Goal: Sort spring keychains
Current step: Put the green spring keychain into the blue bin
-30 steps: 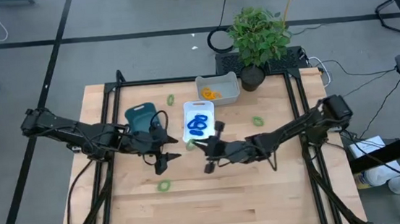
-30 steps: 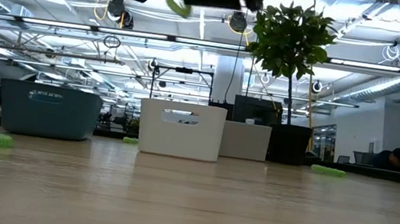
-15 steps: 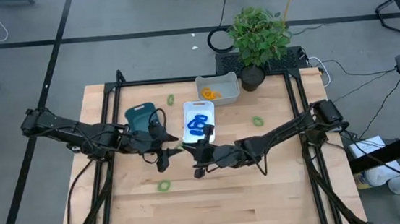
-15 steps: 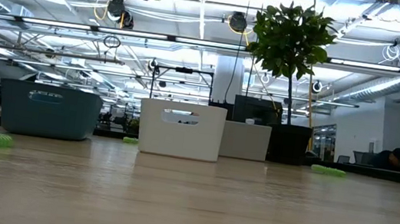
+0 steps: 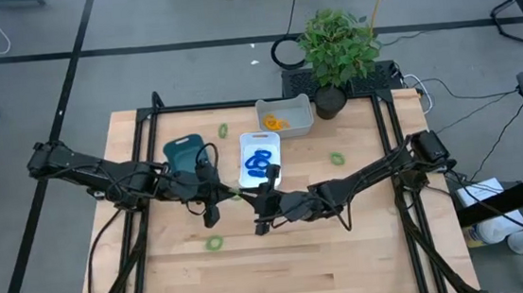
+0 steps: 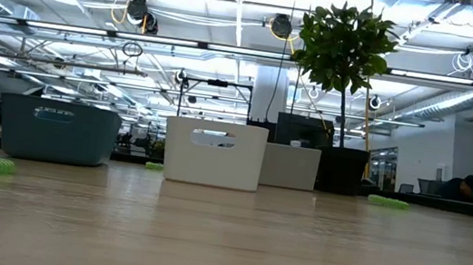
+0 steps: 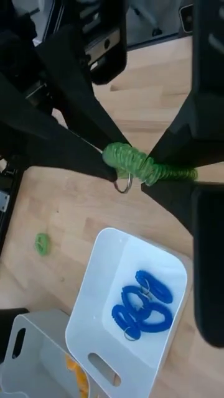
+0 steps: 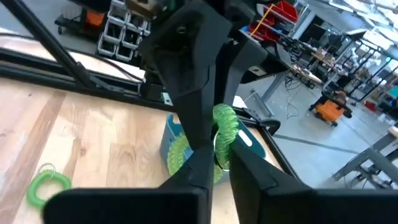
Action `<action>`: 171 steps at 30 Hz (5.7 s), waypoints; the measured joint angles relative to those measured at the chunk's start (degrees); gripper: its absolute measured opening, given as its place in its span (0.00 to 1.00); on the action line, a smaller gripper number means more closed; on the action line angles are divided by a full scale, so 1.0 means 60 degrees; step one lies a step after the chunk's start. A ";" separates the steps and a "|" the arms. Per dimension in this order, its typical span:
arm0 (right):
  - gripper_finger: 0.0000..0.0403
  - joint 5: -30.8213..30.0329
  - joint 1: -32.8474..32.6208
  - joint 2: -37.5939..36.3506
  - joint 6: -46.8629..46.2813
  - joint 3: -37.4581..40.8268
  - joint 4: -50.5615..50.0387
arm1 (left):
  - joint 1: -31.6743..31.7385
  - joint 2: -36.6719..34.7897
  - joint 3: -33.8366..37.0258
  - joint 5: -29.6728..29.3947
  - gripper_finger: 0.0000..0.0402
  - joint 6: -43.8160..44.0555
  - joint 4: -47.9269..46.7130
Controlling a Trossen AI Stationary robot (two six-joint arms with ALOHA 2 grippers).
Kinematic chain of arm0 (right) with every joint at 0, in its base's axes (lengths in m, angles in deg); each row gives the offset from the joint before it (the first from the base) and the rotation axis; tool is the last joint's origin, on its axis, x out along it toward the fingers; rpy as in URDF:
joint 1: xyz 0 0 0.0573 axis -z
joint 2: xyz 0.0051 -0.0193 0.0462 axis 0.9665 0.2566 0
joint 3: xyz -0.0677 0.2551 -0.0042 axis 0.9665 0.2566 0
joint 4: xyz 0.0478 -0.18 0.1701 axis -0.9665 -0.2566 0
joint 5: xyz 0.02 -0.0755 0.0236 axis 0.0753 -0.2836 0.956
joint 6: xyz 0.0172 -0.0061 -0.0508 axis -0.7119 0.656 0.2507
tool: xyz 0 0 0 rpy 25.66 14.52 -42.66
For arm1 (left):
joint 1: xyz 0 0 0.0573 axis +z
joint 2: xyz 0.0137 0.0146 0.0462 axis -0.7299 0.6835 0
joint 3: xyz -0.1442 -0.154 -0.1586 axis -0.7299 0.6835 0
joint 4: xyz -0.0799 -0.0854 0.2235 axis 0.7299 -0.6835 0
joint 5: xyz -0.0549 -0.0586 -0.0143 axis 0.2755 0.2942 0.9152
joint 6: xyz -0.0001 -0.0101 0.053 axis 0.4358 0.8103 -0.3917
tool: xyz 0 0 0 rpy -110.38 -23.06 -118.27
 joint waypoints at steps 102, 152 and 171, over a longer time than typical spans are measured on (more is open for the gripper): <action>0.67 0.2503 -0.2198 -0.8247 -0.4245 0.6972 -0.1630 | 0.9216 0.2495 0.1654 0.2463 0.38 -0.2149 -0.3388; 0.65 0.3023 0.4276 -0.7688 -1.0710 0.6965 -0.8099 | 0.2287 -0.1322 0.1643 0.3505 0.70 0.1540 -0.2892; 0.65 0.3495 0.4658 -0.4117 -1.0658 0.6965 -0.6775 | 0.2157 -0.1322 0.1643 0.3508 0.69 0.1562 -0.2860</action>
